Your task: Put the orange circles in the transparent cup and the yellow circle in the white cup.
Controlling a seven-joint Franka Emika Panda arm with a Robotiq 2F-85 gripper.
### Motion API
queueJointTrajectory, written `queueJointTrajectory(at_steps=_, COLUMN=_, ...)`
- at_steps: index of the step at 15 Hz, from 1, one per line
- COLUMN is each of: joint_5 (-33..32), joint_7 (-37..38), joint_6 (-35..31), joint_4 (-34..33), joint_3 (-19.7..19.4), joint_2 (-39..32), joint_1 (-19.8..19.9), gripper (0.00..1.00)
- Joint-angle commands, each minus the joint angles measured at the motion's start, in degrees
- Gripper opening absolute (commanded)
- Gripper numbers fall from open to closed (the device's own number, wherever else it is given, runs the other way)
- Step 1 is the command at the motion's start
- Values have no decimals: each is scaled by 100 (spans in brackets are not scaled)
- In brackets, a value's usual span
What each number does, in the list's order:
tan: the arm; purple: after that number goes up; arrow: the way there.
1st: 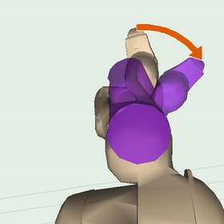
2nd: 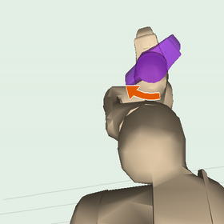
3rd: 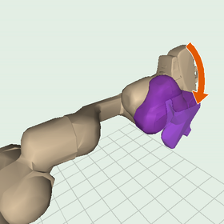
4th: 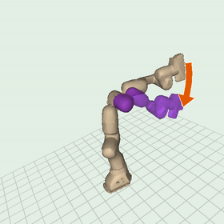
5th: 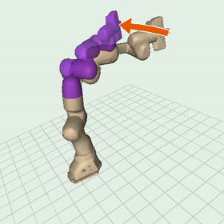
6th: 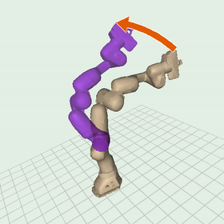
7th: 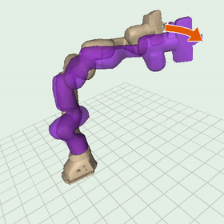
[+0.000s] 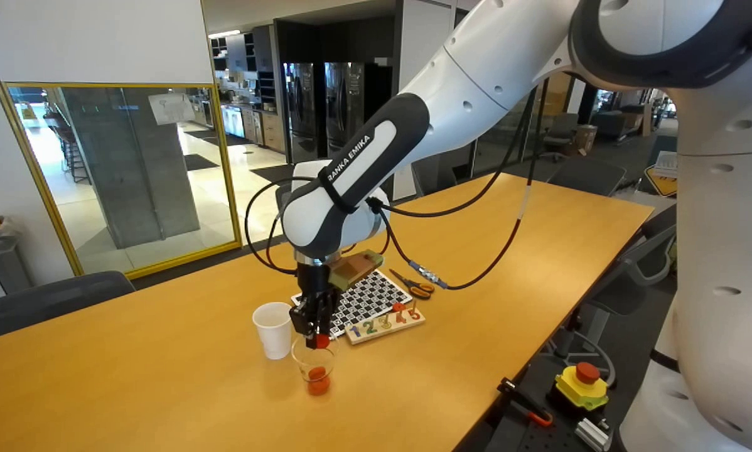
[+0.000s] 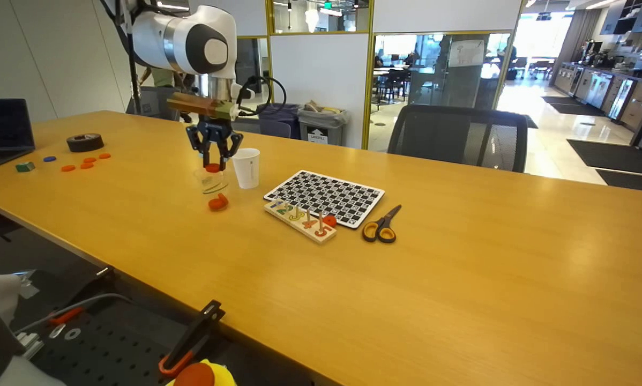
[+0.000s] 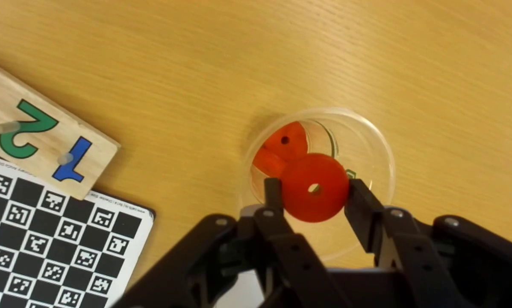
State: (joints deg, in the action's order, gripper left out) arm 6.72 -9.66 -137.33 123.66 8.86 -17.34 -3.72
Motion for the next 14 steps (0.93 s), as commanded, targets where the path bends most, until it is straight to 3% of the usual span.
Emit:
queueJointTrajectory(at_steps=1, joint_5=-249, joint_7=337, joint_6=-260, joint_4=1, joint_3=-118, joint_2=7, joint_1=-135, gripper=67)
queueJointTrajectory(at_steps=5, joint_5=-358, joint_7=611, joint_6=-396, joint_4=-46, joint_3=-212, joint_2=48, joint_1=-109, gripper=97)
queueJointTrajectory(at_steps=6, joint_5=-442, joint_7=792, joint_6=-511, joint_4=-36, joint_3=-295, joint_2=87, joint_1=-125, gripper=100)
queueJointTrajectory(at_steps=10, joint_5=-420, joint_7=1153, joint_6=-890, joint_4=48, joint_3=-551, joint_2=276, joint_1=7, gripper=100)
queueJointTrajectory(at_steps=14, joint_5=-944, joint_7=2016, joint_6=-1468, joint_4=216, joint_3=-1135, joint_2=362, joint_1=-16, gripper=100)
